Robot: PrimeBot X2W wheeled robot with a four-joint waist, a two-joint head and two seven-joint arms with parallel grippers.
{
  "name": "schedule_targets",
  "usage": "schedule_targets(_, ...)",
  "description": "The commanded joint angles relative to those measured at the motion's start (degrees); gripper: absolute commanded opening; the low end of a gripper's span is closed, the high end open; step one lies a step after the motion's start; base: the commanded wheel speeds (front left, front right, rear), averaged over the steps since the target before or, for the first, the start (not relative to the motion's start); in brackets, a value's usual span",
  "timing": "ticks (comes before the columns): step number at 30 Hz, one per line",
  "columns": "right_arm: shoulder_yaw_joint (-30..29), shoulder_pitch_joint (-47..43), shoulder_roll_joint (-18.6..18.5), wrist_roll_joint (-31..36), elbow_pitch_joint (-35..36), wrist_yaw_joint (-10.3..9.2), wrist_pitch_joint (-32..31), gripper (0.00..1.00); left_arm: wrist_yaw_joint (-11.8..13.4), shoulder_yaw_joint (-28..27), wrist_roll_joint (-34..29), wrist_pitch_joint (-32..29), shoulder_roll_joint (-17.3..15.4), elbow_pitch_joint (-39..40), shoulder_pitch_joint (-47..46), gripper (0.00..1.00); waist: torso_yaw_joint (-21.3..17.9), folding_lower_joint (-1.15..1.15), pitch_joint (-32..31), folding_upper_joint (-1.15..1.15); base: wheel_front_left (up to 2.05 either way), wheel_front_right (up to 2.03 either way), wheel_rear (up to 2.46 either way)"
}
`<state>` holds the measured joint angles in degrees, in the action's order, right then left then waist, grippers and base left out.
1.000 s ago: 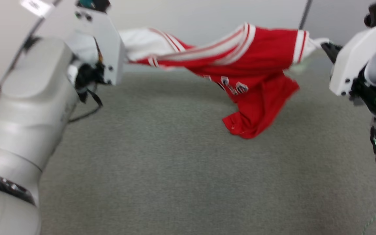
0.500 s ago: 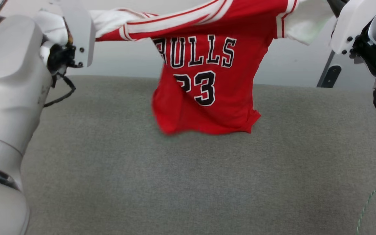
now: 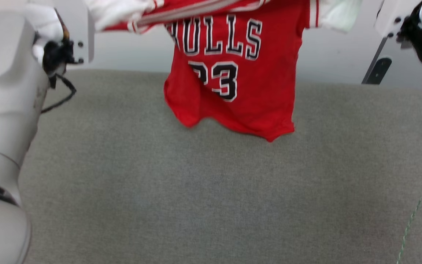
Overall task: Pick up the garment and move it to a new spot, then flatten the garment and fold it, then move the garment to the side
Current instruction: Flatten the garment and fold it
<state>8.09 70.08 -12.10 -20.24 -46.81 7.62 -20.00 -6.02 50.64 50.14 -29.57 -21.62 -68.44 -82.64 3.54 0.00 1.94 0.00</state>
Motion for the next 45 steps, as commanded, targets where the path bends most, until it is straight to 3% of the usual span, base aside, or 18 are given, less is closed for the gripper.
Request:
schedule_targets(1,-0.09,1.82,-0.67,0.98,-0.8,-0.24,1.31,0.0,0.75,-0.23,-0.25,1.49,-0.6,-0.27,-1.34,0.0,-0.56,0.0,2.98,0.0,0.0,0.0,0.0)
schedule_targets(10,0.36,12.31,-0.28,6.77,-5.18,-0.22,14.58,0.0,2.57,-1.43,-2.16,13.64,0.01,1.6,-11.17,0.0,-2.61,0.0,15.41,0.0,0.0,0.0,0.0)
schedule_targets(16,-3.53,20.6,-1.04,13.49,-8.77,-0.22,25.48,0.0,4.65,-2.04,-4.01,21.86,0.72,2.24,-20.26,0.0,-2.76,0.0,24.25,0.0,0.0,0.0,0.0)
schedule_targets(19,-6.16,24.5,-1.61,17.41,-10.55,-0.22,30.64,0.0,4.47,-1.7,-4.94,24.17,1.35,1.9,-23.66,0.0,-2.32,0.0,27.89,0.0,0.0,0.0,0.0)
schedule_targets(26,-12.12,28.84,0.68,24.85,-13.08,-0.21,34.8,0.0,4.27,-2.43,-4.64,27.69,3.44,-0.05,-28.21,0.0,-1.15,0.0,33.89,0.0,0.0,0.0,0.0)
schedule_targets(31,-12.56,28.23,2.93,26.76,-15.14,-0.18,35.18,0.0,3.41,-2.64,-3.63,29.02,4.74,-2.06,-25.45,0.0,-0.09,0.0,34.39,0.0,0.0,0.0,0.0)
schedule_targets(37,-8.39,25.76,4.19,23.54,-19.61,-0.18,35.22,0.0,2.63,-2.61,-2.15,27.77,5.36,-3.86,-19.25,0.0,0.79,0.0,30.44,0.0,0.0,0.0,0.0)
schedule_targets(45,0.72,16.91,5.7,10.55,-23.81,-0.18,28.87,0.0,1.76,-2.13,-0.07,21.75,5.66,-5.05,-7.91,0.0,1.1,0.0,21.51,0.0,0.0,0.0,0.0)
